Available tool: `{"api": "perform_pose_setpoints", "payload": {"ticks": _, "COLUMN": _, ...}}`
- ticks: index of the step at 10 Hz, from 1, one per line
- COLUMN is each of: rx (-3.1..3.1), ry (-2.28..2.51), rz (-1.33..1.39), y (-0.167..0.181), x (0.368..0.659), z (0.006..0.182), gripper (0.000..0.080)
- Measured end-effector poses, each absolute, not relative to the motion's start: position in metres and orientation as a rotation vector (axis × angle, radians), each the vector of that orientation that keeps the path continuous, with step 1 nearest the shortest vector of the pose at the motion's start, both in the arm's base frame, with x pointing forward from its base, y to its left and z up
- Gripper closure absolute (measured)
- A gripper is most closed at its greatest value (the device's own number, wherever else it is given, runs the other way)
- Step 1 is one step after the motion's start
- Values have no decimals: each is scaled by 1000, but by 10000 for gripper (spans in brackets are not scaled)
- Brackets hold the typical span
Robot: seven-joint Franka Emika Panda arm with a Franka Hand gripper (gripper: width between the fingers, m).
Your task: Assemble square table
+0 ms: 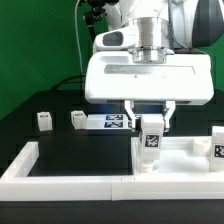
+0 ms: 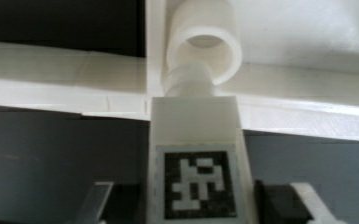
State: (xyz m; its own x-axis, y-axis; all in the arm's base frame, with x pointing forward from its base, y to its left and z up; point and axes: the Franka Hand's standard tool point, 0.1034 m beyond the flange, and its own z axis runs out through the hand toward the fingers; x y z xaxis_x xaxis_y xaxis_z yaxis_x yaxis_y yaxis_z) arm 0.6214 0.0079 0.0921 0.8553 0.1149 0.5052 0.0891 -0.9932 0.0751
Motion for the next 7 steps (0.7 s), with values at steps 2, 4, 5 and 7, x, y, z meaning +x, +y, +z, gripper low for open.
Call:
{"api": "perform_pose_setpoints", "payload": {"ticks": 2, "rx": 2978, "ry": 168, "rz": 813, "y": 9, "x": 619, "z": 92, "gripper": 511}}
{"api": "perform_pose_setpoints", "payload": {"ticks": 4, "rx": 2970, "ry": 168, "rz": 823, "y": 8, "x": 617, "z": 92, "gripper": 511}}
{"api": "perform_pose_setpoints", "payload": {"ticks": 5, "rx": 2968, "ry": 168, "rz": 825, "y": 8, "x": 617, "z": 92, "gripper": 511}}
{"api": "perform_pose_setpoints", "payload": {"ticks": 7, "rx": 2967, "ry": 168, "rz": 826, "y": 8, "x": 616, "z": 92, "gripper": 511}}
